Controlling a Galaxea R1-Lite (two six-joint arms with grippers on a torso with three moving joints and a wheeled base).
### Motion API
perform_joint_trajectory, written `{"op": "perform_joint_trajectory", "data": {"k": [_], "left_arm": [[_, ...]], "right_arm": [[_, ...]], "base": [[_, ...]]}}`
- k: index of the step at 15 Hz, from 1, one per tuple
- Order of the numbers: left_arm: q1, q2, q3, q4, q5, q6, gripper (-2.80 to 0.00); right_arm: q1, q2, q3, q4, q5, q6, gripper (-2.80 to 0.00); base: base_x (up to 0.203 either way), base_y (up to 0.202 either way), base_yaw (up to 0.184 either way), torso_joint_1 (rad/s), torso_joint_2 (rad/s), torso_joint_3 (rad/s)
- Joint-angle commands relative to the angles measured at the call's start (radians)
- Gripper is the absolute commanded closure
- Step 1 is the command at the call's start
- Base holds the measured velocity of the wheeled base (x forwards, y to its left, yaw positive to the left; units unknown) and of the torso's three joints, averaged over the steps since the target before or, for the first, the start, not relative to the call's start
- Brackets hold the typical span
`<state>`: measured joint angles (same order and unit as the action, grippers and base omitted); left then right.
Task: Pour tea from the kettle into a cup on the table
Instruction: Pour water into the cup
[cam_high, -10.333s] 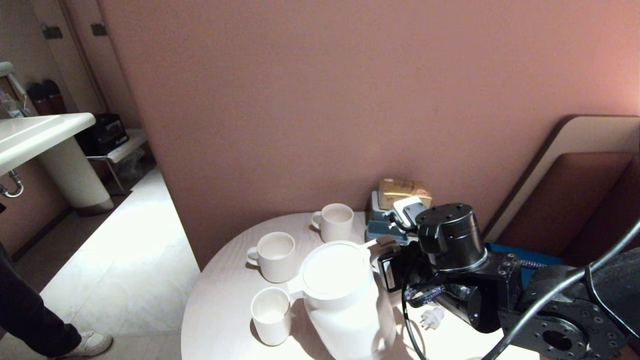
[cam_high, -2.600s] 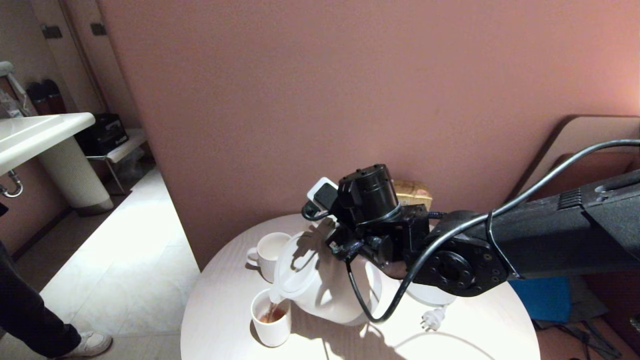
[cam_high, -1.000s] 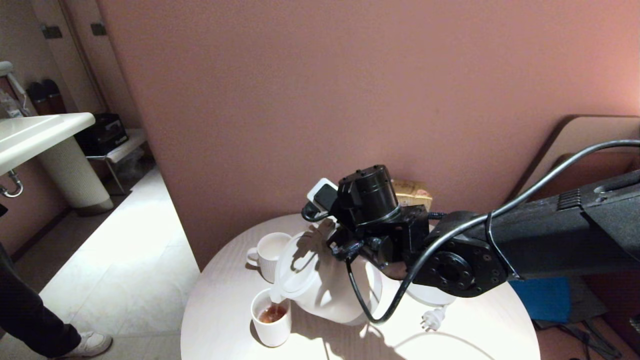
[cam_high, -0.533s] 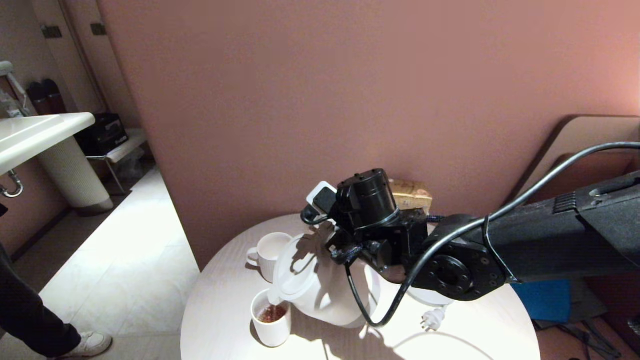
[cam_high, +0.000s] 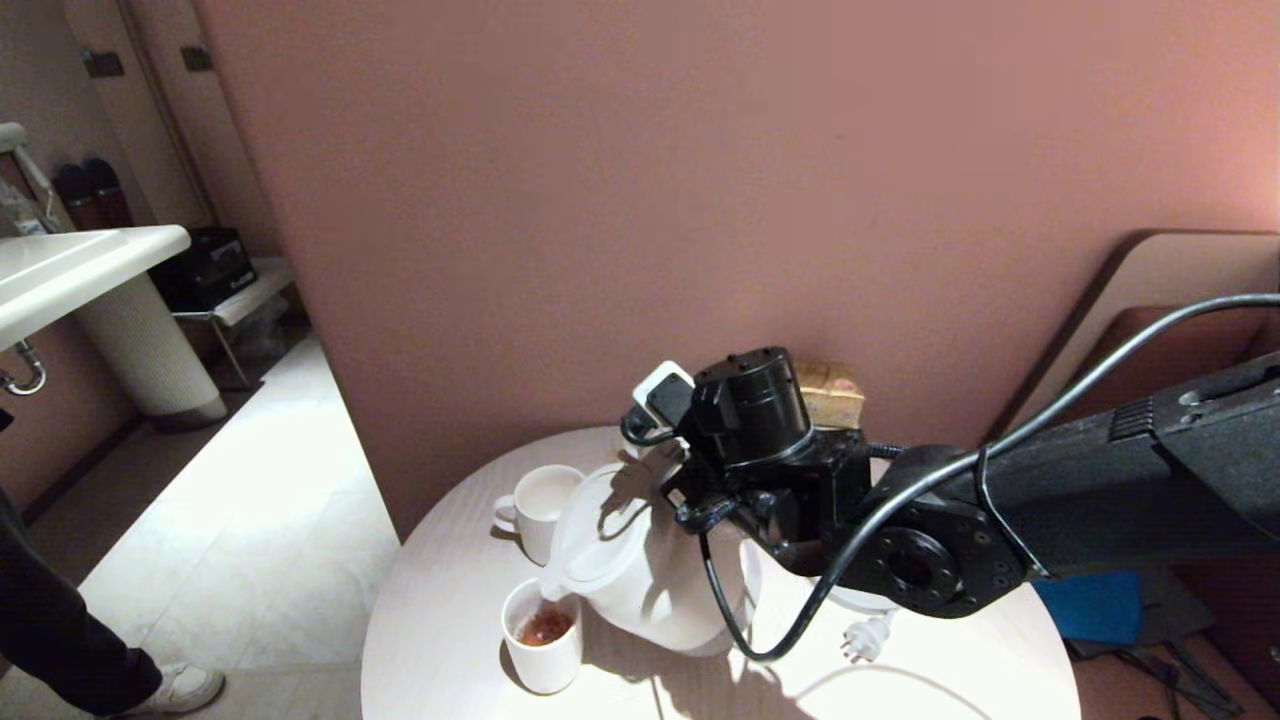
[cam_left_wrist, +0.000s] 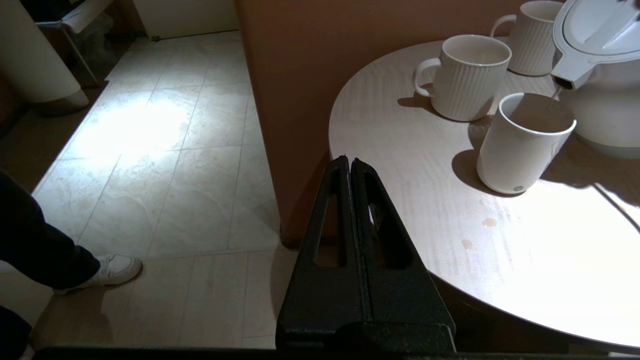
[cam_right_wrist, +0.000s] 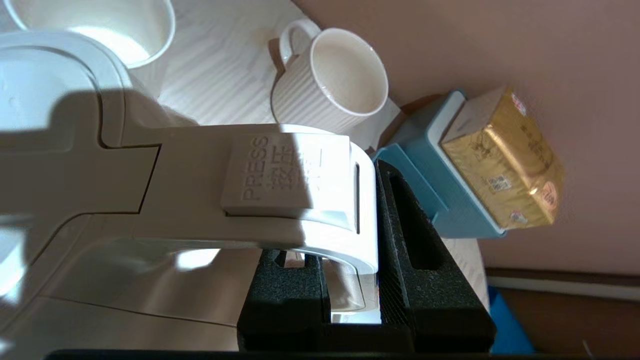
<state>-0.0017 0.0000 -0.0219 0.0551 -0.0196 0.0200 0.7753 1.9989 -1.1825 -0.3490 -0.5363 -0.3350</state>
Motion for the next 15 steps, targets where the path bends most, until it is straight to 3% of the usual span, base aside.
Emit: {"op": "perform_joint_trajectory", "data": {"k": [1, 5, 15], "left_arm": [[0.000, 0.002, 0.000, 0.000, 0.000, 0.000, 0.00], [0.000, 0.002, 0.000, 0.000, 0.000, 0.000, 0.00], [0.000, 0.002, 0.000, 0.000, 0.000, 0.000, 0.00]], "right_arm": [[-0.001, -0.002, 0.017, -0.007, -0.004, 0.010, 0.00], [-0.007, -0.006, 0.064, -0.012, -0.008, 0.101, 0.00], [-0.063, -0.053, 0.159, -0.015, -0.007, 0.420, 0.00]], "base": [[0.000, 0.000, 0.000, 0.000, 0.00, 0.000], [0.000, 0.000, 0.000, 0.000, 0.00, 0.000], [0.000, 0.000, 0.000, 0.000, 0.00, 0.000]]}}
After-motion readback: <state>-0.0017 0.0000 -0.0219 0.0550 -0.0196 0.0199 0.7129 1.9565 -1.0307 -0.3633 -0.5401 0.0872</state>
